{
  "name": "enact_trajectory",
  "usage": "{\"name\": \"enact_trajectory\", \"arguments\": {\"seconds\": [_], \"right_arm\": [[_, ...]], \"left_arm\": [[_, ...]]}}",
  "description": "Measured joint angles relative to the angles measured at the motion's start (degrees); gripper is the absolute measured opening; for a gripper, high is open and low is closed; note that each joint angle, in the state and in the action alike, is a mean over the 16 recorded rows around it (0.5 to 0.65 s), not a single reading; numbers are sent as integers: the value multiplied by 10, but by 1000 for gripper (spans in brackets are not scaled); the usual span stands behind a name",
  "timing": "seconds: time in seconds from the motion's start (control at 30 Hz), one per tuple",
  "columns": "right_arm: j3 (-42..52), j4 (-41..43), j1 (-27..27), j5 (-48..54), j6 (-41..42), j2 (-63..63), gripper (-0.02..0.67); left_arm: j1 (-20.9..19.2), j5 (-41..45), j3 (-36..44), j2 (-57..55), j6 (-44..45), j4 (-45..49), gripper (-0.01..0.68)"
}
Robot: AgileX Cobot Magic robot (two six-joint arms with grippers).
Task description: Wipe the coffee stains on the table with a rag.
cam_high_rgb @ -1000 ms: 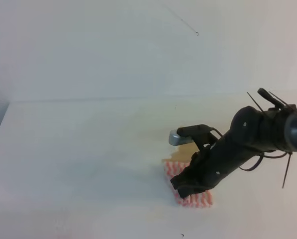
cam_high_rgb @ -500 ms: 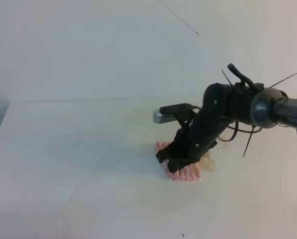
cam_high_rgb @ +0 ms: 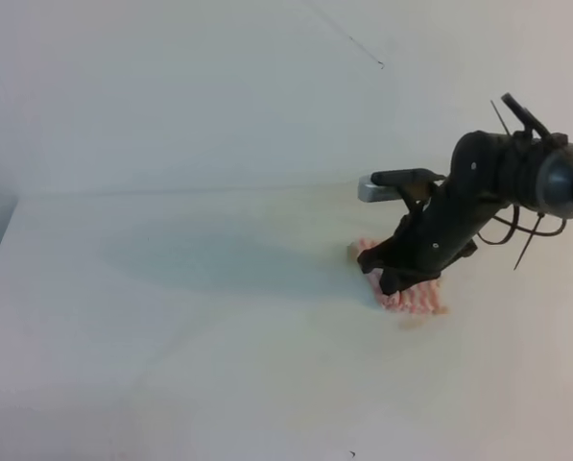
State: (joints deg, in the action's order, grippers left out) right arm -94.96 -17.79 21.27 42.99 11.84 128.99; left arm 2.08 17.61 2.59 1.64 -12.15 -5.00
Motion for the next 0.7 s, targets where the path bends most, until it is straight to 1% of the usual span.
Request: {"name": "enact_trajectory", "arguments": {"seconds": [0.5, 0.7], "right_arm": [[4, 16, -95, 11, 24, -22, 18], [4, 23, -118, 28, 37, -19, 18]], "left_arm": [[0, 0, 0, 0, 0, 0, 1], [0, 0, 0, 0, 0, 0, 1]]}}
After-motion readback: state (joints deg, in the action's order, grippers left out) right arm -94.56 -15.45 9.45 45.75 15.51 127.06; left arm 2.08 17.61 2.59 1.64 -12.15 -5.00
